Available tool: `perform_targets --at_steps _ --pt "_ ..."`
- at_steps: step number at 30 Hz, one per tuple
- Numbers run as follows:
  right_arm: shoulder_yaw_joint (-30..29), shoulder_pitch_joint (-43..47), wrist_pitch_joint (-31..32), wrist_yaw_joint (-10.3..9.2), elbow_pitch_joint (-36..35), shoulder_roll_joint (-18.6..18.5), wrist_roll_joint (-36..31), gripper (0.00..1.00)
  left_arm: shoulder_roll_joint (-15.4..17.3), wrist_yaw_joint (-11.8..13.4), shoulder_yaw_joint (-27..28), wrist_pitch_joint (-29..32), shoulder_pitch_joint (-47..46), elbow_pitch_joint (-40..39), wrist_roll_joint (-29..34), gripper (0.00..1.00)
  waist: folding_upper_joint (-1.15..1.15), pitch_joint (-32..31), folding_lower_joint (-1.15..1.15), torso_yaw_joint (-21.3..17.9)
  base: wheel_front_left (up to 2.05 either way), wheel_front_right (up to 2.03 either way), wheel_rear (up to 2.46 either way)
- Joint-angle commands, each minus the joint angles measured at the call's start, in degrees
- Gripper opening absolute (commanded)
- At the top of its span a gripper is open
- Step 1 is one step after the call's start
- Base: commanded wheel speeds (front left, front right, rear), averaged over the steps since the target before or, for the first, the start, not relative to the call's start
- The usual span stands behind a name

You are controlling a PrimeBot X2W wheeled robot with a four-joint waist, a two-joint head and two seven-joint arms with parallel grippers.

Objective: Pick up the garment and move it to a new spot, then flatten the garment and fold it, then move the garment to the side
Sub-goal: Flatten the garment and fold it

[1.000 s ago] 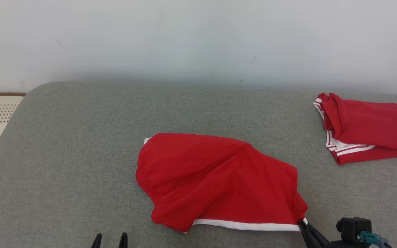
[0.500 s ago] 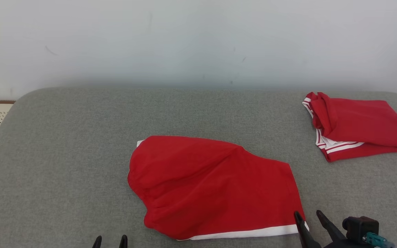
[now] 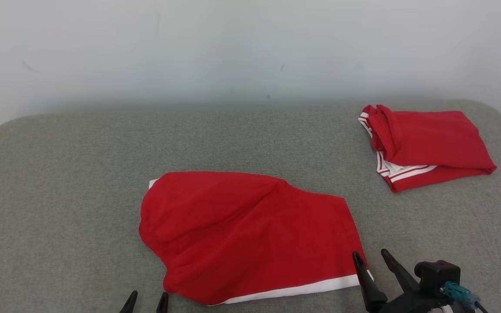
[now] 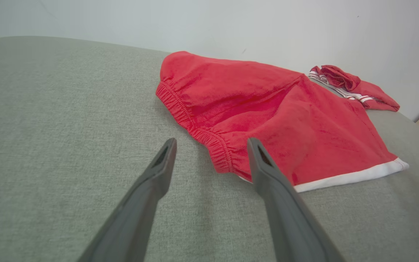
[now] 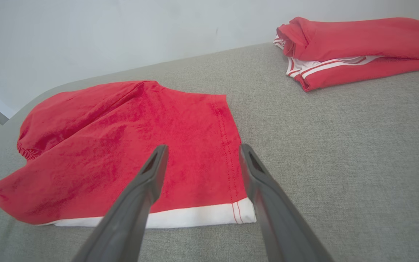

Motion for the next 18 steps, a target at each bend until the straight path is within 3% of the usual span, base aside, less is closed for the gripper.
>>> perform_targets --at_steps 1,18 --pt "0.3 -0.5 -0.3 -0.04 0.2 0.1 -0.3 1.0 0.6 -0.2 0.1 0.0 -0.7 0.8 -0.5 1.0 0.0 0.8 0.0 -1.3 0.0 0.0 0.0" --pt "1.0 -3.2 -2.3 -0.04 2.1 0.3 -0.6 1.0 3.7 -1.9 -3.7 -0.5 -7.7 13.6 -0.7 1.0 0.0 3.5 0.0 -6.3 0.0 0.0 0.0"
